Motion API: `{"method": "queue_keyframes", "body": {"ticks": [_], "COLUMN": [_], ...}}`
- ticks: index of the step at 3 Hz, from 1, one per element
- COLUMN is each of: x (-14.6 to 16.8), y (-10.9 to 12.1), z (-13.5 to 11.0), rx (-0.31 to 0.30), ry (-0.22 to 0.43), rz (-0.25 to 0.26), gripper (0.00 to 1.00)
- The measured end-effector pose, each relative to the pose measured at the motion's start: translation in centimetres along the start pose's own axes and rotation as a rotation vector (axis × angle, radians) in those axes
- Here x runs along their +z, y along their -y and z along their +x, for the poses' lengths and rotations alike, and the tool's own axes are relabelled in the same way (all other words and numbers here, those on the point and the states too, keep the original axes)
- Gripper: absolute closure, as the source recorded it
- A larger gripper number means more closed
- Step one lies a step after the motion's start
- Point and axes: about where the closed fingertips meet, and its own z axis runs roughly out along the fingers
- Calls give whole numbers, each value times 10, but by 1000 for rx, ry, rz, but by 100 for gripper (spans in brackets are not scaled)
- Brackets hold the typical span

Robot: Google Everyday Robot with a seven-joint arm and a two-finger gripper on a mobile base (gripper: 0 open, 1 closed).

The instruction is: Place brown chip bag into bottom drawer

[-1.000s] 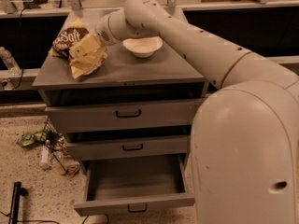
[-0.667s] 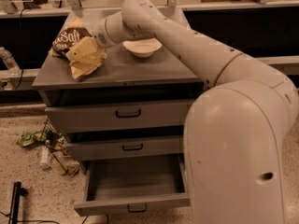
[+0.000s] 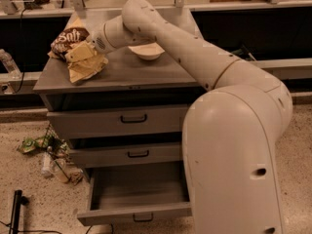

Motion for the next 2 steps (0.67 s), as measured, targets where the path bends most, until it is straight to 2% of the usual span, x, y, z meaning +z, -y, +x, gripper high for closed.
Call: {"method": "queue_keyframes", "body": {"ticks": [1,2], "x": [2,-32], "y": [-6,-28], "z": [0,-13], "rx": [8,4], "ry": [7,59], "rz": [-33,-66], "gripper": [62,95]}}
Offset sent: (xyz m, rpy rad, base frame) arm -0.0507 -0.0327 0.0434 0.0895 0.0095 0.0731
